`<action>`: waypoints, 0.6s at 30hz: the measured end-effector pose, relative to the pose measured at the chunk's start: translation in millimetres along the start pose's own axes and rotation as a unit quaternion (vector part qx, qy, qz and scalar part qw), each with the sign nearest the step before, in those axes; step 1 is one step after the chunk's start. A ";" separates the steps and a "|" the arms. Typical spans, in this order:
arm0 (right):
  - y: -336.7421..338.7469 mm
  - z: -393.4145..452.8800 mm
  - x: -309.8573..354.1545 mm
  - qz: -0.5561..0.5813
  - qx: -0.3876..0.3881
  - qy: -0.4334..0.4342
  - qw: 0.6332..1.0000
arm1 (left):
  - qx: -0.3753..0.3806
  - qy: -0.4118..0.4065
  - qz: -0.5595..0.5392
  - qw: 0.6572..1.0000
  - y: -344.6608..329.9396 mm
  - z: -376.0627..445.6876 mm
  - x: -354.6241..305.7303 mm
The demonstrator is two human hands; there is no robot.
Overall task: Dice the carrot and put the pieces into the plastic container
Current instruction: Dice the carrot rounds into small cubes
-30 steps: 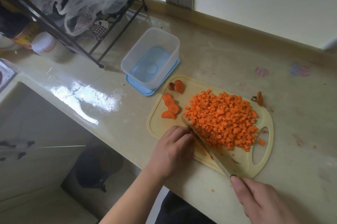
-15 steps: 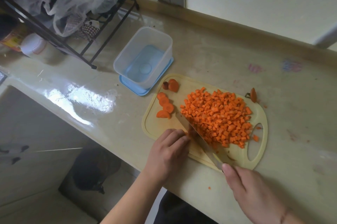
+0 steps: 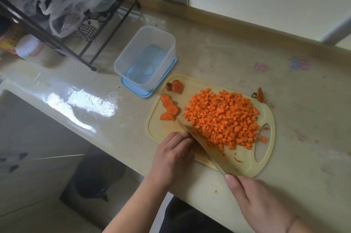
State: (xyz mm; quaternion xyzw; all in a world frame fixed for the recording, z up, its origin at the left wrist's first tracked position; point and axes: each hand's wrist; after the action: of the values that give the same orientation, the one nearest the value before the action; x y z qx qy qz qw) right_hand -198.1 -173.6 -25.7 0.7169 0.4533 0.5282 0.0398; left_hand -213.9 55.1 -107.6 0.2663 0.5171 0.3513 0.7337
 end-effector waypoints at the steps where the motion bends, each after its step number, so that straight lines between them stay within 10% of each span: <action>1: -0.8 4.6 1.2 0.000 0.001 0.007 1.000 | 0.000 -0.001 0.000 1.000 0.3 -0.1 -0.1; 18: 3.3 -9.1 -4.4 -0.026 0.002 -0.001 1.000 | 0.014 0.010 -0.004 1.000 2.2 -4.9 3.2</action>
State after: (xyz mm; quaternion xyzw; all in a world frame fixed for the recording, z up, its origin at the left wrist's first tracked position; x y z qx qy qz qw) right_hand -203.5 -182.4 -23.0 0.7054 0.4730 0.5253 0.0523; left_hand -218.4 59.1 -109.4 0.2707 0.5306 0.3436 0.7261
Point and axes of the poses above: each hand's wrist, its own z-axis towards the middle knuckle, its own y-axis out of the back of the hand, x = y × z, and after that the axes turned 4 degrees about y, right-handed
